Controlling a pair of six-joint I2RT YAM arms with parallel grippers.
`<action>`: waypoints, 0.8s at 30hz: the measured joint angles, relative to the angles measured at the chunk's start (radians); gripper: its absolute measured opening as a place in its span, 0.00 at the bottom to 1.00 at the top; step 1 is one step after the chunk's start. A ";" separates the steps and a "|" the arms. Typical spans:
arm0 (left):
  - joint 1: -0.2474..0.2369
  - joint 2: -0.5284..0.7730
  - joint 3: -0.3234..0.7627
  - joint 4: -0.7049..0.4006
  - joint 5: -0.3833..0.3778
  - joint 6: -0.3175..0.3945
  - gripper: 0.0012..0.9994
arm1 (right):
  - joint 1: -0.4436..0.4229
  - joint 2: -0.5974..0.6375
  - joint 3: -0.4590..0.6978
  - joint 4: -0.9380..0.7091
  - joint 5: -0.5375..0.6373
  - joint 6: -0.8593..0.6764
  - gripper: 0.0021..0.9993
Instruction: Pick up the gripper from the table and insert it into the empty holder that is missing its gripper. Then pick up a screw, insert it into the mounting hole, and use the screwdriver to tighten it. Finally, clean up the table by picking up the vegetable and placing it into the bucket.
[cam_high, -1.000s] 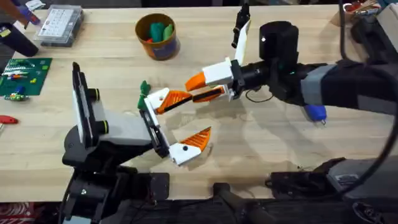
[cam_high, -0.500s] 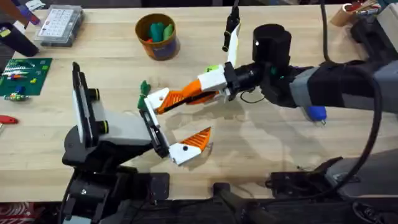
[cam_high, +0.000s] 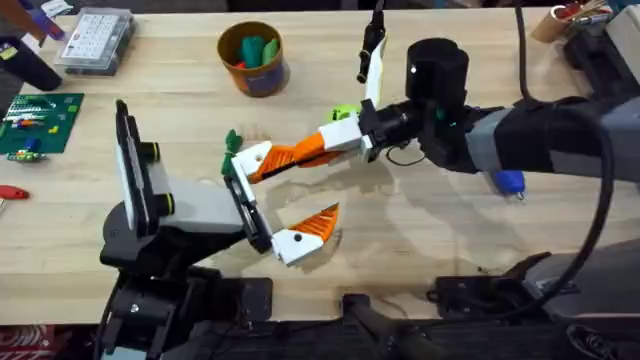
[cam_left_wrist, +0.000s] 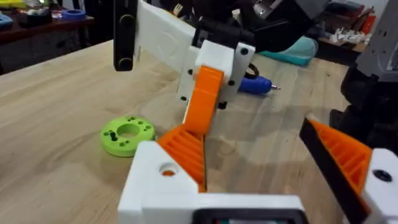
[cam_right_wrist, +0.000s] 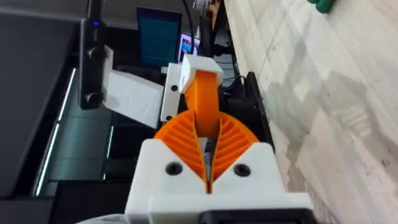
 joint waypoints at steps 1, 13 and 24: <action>0.000 0.000 0.000 0.000 -0.001 0.000 0.99 | 0.001 0.000 0.000 0.000 0.003 0.000 0.01; 0.005 0.000 0.000 0.000 -0.015 -0.001 0.99 | 0.014 -0.001 0.000 0.010 0.055 0.014 0.01; 0.016 0.000 0.000 0.004 -0.056 0.003 0.99 | 0.040 0.002 0.063 -0.064 0.111 0.026 0.01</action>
